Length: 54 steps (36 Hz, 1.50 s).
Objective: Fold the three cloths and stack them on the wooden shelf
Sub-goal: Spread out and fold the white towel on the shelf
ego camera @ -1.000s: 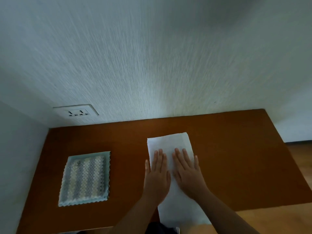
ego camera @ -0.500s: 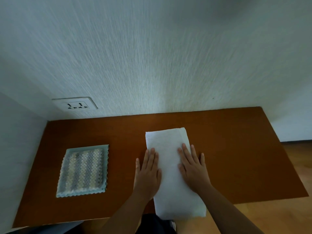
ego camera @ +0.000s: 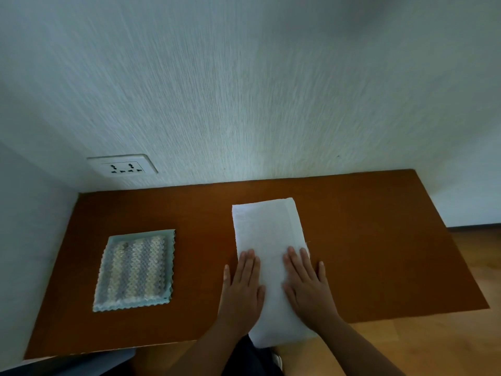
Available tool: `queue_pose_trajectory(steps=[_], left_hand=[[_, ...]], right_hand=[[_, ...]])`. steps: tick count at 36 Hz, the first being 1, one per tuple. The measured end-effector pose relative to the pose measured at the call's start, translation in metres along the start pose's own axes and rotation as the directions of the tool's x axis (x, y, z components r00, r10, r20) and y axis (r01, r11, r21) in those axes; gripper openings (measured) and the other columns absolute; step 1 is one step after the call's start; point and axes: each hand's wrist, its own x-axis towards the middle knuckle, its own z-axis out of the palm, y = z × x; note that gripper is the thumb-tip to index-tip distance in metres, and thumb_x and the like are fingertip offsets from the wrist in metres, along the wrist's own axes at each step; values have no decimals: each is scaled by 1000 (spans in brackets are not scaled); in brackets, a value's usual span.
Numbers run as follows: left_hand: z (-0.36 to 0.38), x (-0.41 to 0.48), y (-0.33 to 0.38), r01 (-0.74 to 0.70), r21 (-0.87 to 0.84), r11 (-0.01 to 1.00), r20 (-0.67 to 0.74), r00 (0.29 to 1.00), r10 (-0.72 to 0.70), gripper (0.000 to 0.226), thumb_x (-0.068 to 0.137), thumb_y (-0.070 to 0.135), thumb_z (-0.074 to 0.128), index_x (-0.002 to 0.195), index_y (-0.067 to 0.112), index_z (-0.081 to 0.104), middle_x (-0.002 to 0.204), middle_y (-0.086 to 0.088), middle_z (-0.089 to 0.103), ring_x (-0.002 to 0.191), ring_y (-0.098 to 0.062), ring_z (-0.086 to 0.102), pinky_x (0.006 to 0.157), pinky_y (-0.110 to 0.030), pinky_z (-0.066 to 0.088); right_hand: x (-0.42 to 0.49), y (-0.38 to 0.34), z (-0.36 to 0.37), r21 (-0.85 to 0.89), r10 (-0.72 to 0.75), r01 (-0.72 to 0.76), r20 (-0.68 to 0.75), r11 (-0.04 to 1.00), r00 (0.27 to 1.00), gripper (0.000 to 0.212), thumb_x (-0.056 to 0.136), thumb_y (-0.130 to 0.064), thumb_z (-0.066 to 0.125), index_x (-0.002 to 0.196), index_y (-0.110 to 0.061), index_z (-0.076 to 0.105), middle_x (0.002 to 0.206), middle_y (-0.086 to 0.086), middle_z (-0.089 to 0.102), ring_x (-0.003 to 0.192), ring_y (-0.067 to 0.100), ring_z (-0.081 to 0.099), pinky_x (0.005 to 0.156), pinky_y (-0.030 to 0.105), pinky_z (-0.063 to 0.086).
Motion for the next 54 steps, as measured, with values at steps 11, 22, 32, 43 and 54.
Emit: queue_pose_trajectory(steps=[11,22,32,43,54], left_hand=[[-27,53,-16,-94,97,991,166,983,76,70,86,48,-16,145,13,-1,155,-6,-8,143,-25,-3,110,-48,1],[-27,33,18,-38,-40,998,78,996,41,54,101,40,8,134,8,36,140,-15,46,133,-31,38,98,-54,37],[3,2,17,-11,-40,999,47,999,13,56,100,42,10,149,14,7,152,-7,28,143,-22,10,108,-52,26],[5,-9,-8,-2,-25,1000,8,1000,2,56,99,43,7,151,21,4,158,-1,3,144,-22,7,112,-45,2],[-4,-35,-8,-142,-10,990,-22,990,141,57,100,43,8,150,19,-2,158,2,-3,144,-17,4,112,-40,1]], right_hand=[[48,-4,-14,-47,36,-35,24,998,999,60,99,-45,3,143,-13,28,149,6,28,134,30,33,96,52,28],[32,-28,-2,-20,-25,25,-35,999,999,61,98,-46,4,145,-13,23,155,9,17,142,29,11,109,56,19],[5,-24,15,24,-78,80,-55,997,995,54,100,-43,12,146,-16,22,157,5,9,144,25,10,114,46,8],[-13,18,7,68,35,-34,-19,997,999,56,99,-46,13,148,-18,19,154,2,20,144,18,-3,104,50,24],[-36,20,-6,-67,-250,250,12,966,968,65,96,-53,18,148,-13,20,157,3,11,144,21,8,113,42,1]])
